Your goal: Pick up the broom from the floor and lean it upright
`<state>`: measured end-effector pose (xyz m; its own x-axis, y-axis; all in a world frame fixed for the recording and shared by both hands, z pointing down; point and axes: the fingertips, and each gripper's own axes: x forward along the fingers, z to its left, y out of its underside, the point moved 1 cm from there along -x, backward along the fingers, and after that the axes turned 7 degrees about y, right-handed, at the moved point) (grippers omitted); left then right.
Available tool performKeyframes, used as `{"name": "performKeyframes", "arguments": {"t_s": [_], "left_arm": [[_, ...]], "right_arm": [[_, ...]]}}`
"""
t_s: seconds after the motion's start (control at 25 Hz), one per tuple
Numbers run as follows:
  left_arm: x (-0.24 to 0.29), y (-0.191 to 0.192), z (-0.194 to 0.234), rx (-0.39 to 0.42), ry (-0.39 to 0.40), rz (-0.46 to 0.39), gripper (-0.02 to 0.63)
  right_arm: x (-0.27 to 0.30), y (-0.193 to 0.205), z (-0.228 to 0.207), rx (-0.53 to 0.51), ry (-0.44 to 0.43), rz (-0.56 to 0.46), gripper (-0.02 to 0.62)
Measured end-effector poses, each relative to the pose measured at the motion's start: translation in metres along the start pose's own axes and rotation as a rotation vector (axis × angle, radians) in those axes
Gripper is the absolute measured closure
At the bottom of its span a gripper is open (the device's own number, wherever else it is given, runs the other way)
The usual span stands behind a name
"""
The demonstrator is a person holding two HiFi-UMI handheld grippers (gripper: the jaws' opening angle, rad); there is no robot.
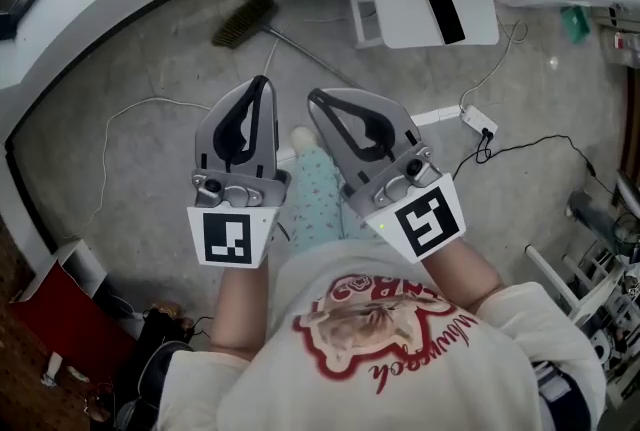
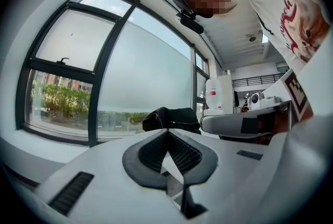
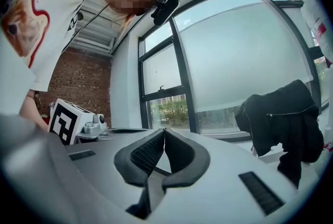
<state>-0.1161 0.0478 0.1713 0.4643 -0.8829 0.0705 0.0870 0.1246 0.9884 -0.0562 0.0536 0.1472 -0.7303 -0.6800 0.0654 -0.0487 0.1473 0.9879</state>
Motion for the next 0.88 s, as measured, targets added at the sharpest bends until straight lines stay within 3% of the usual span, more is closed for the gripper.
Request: {"name": "performKeyframes", "arguments": {"t_s": [0.36, 0.64, 0.88], "left_arm": [[0.036, 0.112, 0.018, -0.054, 0.007, 0.088, 0.584], [0.082, 0.187, -0.008, -0.056, 0.134, 0.125, 0.584], [0.112, 0.258, -0.042, -0.041, 0.21, 0.151, 0.584]], "right_arm": [[-0.007, 0.126, -0.066, -0.056, 0.061, 0.118, 0.571], [-0.048, 0.214, -0.108, -0.055, 0.154, 0.21, 0.571], [-0.072, 0.272, -0.146, -0.056, 0.197, 0.221, 0.571]]}}
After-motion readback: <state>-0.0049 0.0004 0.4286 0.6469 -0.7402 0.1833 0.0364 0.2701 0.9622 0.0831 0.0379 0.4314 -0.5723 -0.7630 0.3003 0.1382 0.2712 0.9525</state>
